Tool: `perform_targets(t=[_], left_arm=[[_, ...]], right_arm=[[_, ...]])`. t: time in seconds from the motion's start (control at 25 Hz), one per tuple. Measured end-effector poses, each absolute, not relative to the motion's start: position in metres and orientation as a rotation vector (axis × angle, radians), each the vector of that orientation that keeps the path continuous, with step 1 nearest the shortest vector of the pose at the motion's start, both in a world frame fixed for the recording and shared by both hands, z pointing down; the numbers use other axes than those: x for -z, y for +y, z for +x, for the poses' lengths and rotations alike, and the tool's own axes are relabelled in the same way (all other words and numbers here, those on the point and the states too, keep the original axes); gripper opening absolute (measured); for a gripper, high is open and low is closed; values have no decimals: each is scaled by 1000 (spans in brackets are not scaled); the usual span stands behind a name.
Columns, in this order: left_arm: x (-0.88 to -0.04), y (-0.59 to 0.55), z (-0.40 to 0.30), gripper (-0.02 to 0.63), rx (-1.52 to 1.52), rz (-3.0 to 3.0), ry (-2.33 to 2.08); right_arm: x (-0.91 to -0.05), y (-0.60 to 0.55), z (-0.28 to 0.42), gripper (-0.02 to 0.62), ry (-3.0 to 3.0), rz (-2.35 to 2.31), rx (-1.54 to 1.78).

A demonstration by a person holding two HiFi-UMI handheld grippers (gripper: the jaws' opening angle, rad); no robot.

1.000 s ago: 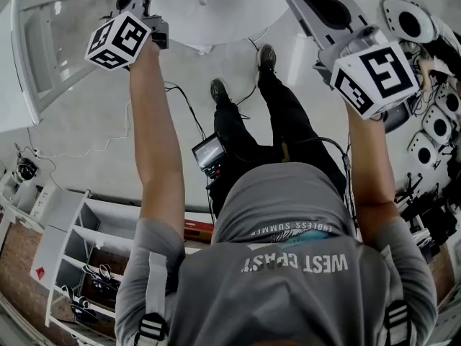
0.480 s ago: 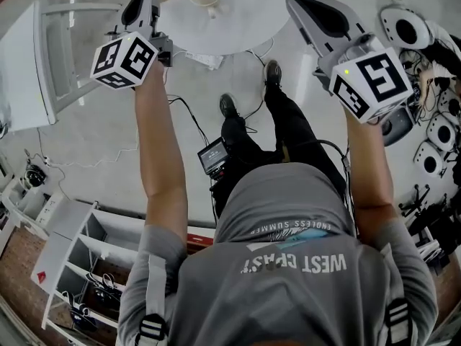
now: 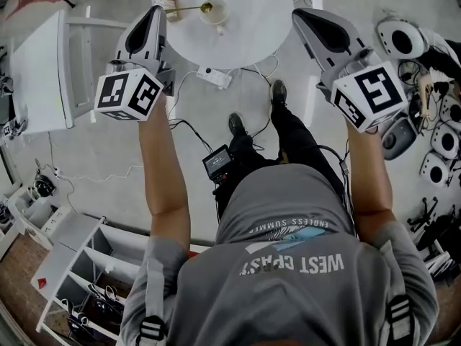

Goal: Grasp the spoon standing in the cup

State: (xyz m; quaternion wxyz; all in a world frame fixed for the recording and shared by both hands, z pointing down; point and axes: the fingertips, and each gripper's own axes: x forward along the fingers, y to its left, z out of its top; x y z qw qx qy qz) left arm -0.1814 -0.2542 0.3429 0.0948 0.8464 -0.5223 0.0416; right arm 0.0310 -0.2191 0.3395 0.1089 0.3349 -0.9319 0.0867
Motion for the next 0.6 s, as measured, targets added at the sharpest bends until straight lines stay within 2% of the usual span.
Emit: perform_targets(t=[0.6], left_arm=[[-274,-195,-190,3,-178,2623,-1565]], right_arm=[[-283,-199,27,2,-2761,1021,-96]])
